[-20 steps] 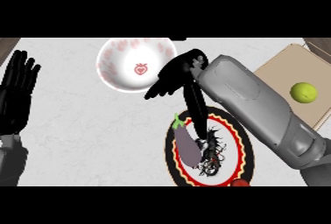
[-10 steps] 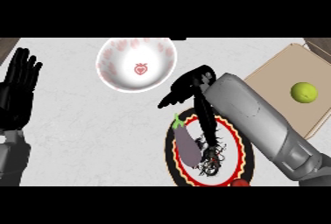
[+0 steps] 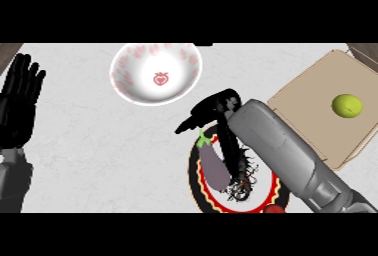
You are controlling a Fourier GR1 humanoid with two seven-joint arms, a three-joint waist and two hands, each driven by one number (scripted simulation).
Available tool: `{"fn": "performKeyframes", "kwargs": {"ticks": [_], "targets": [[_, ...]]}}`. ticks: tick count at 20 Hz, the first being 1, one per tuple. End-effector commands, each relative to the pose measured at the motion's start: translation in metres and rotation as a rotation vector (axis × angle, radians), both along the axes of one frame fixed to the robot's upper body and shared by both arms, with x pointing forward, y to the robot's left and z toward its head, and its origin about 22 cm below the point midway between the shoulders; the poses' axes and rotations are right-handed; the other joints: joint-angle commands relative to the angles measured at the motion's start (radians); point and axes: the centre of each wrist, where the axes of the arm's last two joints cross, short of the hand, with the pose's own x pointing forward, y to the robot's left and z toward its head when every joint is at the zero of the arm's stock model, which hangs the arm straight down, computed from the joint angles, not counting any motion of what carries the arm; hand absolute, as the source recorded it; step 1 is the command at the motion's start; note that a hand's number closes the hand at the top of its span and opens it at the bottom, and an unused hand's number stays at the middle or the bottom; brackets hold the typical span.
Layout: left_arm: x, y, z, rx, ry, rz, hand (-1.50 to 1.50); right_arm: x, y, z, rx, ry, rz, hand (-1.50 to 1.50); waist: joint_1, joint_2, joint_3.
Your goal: Pick the eggplant from the plate and place it in the bowl
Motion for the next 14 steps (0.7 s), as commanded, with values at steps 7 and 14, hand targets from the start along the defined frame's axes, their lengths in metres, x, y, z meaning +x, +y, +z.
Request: {"fn": "performKeyframes", "kwargs": {"ticks": [7, 14], "targets": [[-0.003, -0.001, -0.015, 0.009, 0.001, 0.011, 0.0, -0.009, 0.023, -0.02, -0.059, -0.002, 0.043, -1.5, -0.002, 0.0, 0.0], [0.002, 0.001, -0.006, -0.004, -0.007, 0.005, 0.0, -0.017, -0.007, -0.051, -0.096, 0.002, 0.039, -1.5, -0.001, 0.001, 0.0]]}}
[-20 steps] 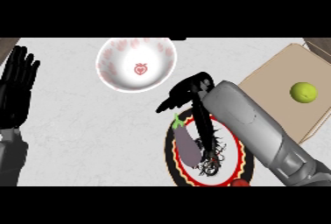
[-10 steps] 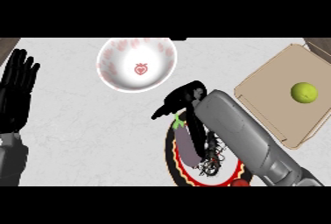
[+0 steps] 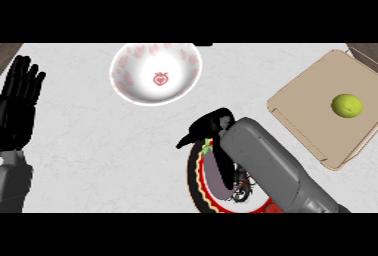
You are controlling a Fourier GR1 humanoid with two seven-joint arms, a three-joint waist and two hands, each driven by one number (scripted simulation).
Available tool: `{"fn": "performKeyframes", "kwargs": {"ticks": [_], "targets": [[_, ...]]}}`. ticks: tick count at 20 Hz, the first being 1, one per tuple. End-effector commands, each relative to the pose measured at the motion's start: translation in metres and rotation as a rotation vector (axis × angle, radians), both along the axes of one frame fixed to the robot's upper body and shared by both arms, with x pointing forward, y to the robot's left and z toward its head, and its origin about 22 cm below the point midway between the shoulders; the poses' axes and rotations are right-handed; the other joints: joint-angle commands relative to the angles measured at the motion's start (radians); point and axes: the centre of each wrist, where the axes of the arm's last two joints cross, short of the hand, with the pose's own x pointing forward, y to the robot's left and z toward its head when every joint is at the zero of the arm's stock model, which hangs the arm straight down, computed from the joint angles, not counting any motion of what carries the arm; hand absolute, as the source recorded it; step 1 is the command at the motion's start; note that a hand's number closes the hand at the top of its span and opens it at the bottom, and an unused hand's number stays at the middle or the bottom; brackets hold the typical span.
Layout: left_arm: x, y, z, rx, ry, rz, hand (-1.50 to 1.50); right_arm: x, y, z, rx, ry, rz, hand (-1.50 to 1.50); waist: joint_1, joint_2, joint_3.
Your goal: Pick the eggplant from the plate and place it in the bowl
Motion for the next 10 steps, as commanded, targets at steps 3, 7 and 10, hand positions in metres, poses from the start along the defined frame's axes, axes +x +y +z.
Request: {"fn": "performKeyframes", "kwargs": {"ticks": [3, 7, 10], "targets": [[0.008, -0.015, -0.001, -0.007, 0.029, -0.023, 0.0, 0.007, -0.01, 0.0, -0.066, 0.009, 0.018, -1.5, -0.005, -0.001, 0.0], [0.001, -0.001, 0.008, -0.004, -0.005, -0.003, 0.0, -0.007, -0.001, -0.03, -0.102, -0.007, -0.015, -1.5, -0.001, 0.0, 0.0], [-0.016, -0.018, 0.004, 0.008, -0.011, -0.001, 0.0, -0.009, -0.014, -0.029, -0.073, -0.012, 0.01, -1.5, 0.002, -0.001, 0.0]]}}
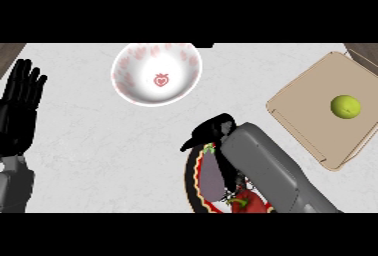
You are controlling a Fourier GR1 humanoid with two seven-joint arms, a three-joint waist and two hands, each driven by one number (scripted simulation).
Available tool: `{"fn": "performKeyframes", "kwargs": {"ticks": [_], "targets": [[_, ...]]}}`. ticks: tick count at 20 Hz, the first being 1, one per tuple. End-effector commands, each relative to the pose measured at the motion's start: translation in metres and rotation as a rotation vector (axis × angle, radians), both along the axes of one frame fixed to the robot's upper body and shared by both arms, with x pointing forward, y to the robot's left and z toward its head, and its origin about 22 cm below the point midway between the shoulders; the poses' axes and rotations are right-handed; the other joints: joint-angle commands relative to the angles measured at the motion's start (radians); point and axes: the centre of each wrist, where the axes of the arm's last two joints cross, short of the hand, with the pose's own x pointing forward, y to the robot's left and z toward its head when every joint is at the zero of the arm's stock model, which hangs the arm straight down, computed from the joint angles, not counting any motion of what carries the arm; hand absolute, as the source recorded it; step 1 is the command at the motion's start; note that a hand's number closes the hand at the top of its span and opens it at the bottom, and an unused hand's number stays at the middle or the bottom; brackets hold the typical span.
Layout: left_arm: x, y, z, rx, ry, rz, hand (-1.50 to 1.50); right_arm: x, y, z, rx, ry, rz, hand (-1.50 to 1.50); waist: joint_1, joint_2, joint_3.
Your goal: Pick the eggplant from the plate and place it in the bowl
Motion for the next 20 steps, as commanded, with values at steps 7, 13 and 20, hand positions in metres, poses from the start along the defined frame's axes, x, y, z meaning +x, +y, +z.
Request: {"fn": "performKeyframes", "kwargs": {"ticks": [7, 13, 20], "targets": [[0.022, 0.01, 0.007, 0.007, -0.007, 0.005, 0.0, -0.005, -0.003, -0.029, 0.084, -0.056, 0.002, 1.5, 0.0, 0.017, 0.001], [0.006, 0.01, 0.003, -0.009, -0.004, 0.004, 0.0, 0.002, -0.003, -0.022, 0.116, -0.092, 0.0, 1.5, 0.0, 0.014, 0.001], [-0.014, 0.04, -0.01, 0.014, 0.056, 0.154, 0.0, 0.025, -0.168, 0.001, -0.267, -0.635, -0.746, 1.5, -0.201, -0.059, -0.002]]}}
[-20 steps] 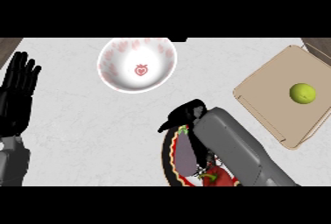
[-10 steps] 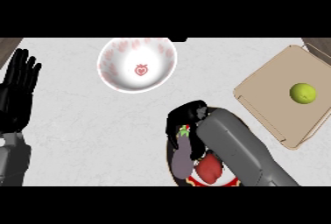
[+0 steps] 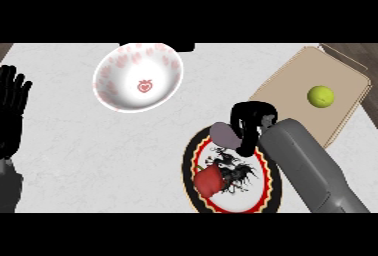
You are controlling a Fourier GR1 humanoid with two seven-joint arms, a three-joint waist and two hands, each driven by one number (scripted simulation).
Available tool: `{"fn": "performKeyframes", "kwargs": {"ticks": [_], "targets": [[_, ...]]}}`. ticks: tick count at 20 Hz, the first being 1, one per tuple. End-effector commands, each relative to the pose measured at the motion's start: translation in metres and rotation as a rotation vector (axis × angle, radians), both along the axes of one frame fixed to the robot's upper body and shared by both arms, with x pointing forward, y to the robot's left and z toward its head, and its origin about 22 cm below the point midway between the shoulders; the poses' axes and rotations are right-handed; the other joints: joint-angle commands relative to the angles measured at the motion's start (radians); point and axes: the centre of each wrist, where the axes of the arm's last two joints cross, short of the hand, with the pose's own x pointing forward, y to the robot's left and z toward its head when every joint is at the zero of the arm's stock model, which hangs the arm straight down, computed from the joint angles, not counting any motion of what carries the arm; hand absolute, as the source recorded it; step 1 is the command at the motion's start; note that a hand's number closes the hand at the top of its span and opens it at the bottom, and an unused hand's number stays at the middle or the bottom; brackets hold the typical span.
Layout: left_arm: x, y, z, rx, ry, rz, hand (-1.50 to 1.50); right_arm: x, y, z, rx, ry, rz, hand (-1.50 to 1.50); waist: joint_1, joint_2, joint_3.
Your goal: Pick the eggplant from the plate and place it in the bowl
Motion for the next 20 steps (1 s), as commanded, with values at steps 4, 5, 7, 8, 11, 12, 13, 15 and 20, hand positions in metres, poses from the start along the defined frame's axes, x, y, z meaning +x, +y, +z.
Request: {"fn": "performKeyframes", "kwargs": {"ticks": [4, 5, 7, 8, 11, 12, 13, 15, 20], "targets": [[-0.018, 0.024, -0.011, 0.0, 0.043, 0.089, 0.0, -0.003, -0.1, 0.033, -0.211, -0.438, -0.6, 1.5, -0.086, -0.022, -0.003], [-0.019, 0.021, -0.013, -0.011, 0.03, 0.089, 0.0, -0.005, -0.092, 0.04, -0.219, -0.5, -0.639, 1.5, -0.072, -0.019, -0.004], [-0.023, 0.019, -0.012, -0.004, 0.034, 0.083, 0.0, -0.019, -0.1, 0.047, -0.234, -0.593, -0.699, 1.5, -0.072, -0.023, -0.002], [-0.018, 0.027, 0.001, 0.005, 0.023, 0.076, 0.0, -0.026, -0.096, 0.053, -0.233, -0.633, -0.71, 1.5, -0.068, -0.019, -0.002], [-0.017, 0.019, 0.003, 0.02, 0.023, 0.067, 0.0, -0.048, -0.076, 0.083, -0.169, -0.739, -0.724, 1.5, -0.058, -0.017, -0.002], [-0.023, 0.021, -0.01, -0.001, 0.016, 0.062, 0.0, -0.057, -0.066, 0.095, -0.082, -0.767, -0.711, 1.5, -0.039, -0.009, -0.003], [-0.013, 0.016, -0.004, 0.003, 0.028, 0.061, 0.0, -0.065, -0.049, 0.109, -0.027, -0.802, -0.698, 1.5, -0.052, -0.009, -0.003], [-0.012, 0.004, -0.004, -0.002, 0.016, 0.038, 0.0, -0.087, -0.047, 0.134, 0.001, -0.895, -0.706, 1.5, -0.025, -0.002, -0.001], [-0.01, -0.004, 0.006, -0.005, -0.004, -0.039, 0.0, -0.148, -0.015, 0.18, 0.12, -1.027, -0.705, 1.5, 0.04, 0.014, -0.001]]}}
